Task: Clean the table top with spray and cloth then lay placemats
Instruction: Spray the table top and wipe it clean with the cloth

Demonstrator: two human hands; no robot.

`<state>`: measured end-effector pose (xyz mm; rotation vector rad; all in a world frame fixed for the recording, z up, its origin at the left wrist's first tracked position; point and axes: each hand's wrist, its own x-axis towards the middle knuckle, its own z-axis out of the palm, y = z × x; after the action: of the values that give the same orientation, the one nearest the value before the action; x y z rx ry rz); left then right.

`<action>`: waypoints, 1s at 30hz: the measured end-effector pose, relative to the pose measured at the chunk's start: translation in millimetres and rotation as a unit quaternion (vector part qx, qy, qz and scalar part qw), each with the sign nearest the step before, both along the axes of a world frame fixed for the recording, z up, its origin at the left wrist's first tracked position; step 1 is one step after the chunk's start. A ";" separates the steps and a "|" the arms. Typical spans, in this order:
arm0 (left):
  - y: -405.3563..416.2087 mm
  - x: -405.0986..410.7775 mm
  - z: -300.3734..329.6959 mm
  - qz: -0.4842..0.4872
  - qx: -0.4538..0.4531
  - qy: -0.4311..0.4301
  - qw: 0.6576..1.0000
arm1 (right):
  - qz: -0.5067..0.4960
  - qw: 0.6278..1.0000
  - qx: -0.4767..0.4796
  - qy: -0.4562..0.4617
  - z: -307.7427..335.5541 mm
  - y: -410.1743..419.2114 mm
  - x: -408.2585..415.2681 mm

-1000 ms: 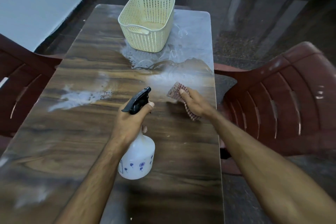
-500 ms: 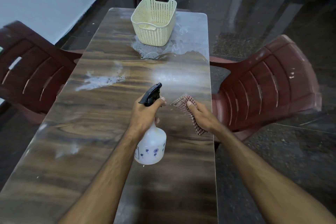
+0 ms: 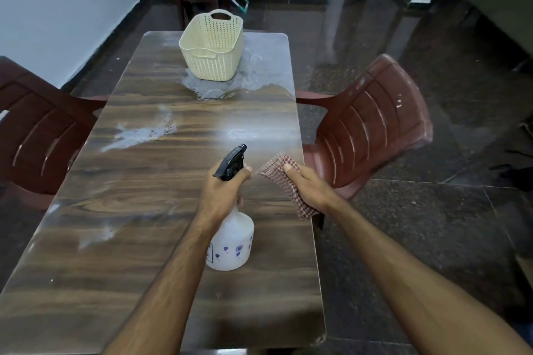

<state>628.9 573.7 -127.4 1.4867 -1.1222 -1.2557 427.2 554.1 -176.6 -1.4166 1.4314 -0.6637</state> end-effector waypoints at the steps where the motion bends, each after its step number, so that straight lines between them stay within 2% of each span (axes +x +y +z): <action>1: 0.6 -3.9 -0.4 -0.003 -0.005 -0.004 1.000 | -0.003 1.000 0.001 -0.004 2.2 2.4 -4.9; 13: -5.4 -121.9 7.9 0.003 -0.038 -0.057 0.998 | 0.039 0.999 -0.017 -0.010 20.0 7.2 -114.6; 22: -14.6 -221.5 9.8 0.050 -0.057 -0.041 0.996 | 0.065 0.997 -0.028 0.004 33.0 -9.7 -216.9; 30: -47.0 -271.4 28.1 0.054 -0.072 -0.033 0.995 | 0.067 0.995 -0.064 -0.032 55.4 -46.1 -277.2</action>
<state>357.5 526.7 -99.2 1.4686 -1.1349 -1.0374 149.9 508.0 -121.2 -1.5616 1.2516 -0.7189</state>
